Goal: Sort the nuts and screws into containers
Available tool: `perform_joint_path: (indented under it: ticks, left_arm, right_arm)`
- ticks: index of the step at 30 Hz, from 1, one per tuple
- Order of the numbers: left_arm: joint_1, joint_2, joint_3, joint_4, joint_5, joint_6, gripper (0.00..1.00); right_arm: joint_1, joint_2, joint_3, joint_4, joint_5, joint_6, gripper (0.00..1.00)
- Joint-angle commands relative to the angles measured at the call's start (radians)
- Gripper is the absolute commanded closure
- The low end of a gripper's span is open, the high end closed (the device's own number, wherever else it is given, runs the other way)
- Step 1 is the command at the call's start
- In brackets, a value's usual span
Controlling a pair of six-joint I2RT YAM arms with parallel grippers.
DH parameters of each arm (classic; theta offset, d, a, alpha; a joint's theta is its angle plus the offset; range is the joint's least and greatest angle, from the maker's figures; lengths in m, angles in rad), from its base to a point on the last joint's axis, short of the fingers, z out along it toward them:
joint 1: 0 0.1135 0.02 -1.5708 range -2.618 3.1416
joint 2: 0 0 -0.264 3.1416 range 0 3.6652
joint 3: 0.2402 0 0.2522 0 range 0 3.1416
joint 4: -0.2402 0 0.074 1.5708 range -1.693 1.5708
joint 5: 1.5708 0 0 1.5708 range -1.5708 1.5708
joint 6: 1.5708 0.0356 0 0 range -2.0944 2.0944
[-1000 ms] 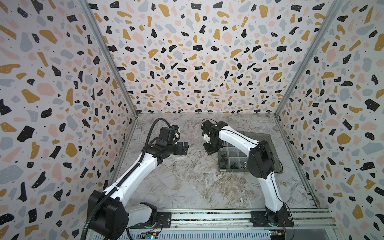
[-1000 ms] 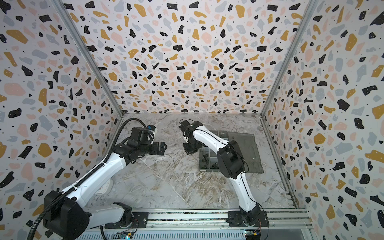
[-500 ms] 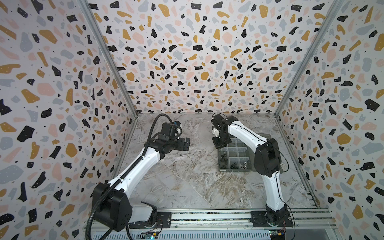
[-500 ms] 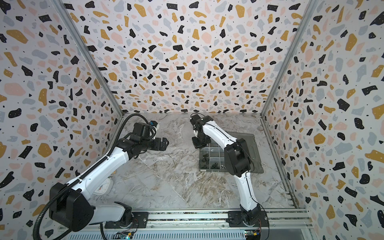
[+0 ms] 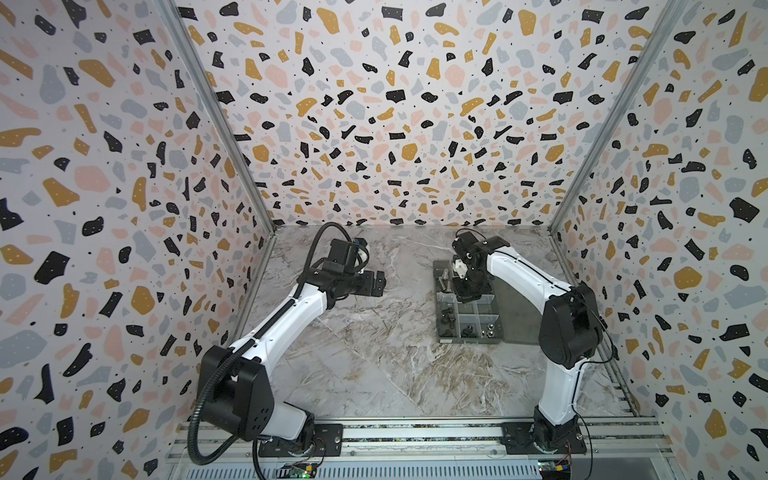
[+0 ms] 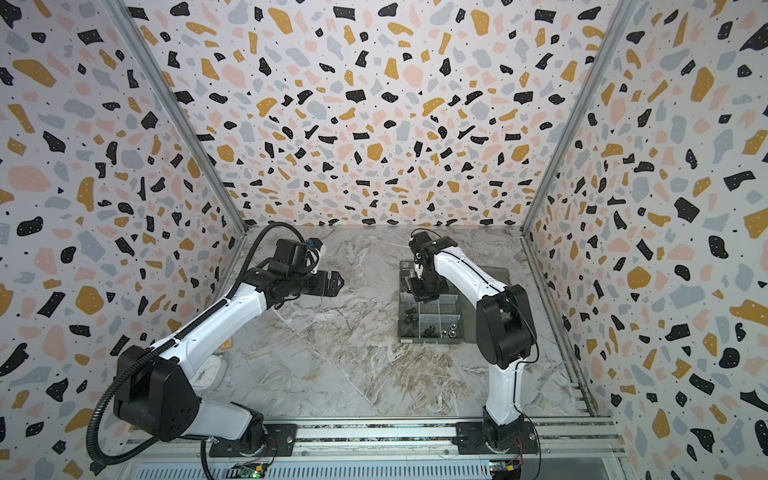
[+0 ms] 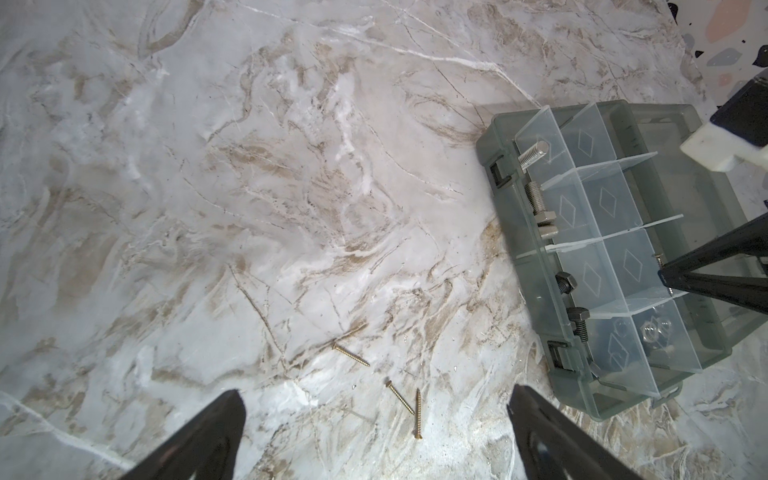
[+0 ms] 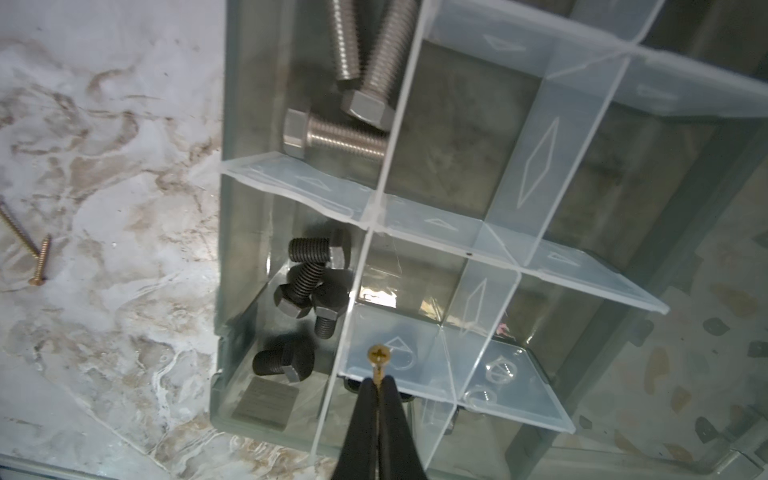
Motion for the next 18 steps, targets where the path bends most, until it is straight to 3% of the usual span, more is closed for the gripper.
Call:
perform_joint_path:
  ticks: [1,15,18]
  left_arm:
    - [0.004,0.005,0.038,0.035,0.028,0.0,0.0]
    - [0.005,0.003,0.038,0.025,0.008,0.012,0.0]
    - [0.005,0.005,0.044,0.02,0.003,0.015,0.0]
  right_arm:
    - [-0.018,-0.05,-0.034,0.029,0.002,-0.001,1.0]
    - [-0.043,-0.008,-0.127,0.12,-0.025,-0.012,1.0]
    - [-0.043,-0.006,-0.122,0.12,-0.019,-0.012,0.85]
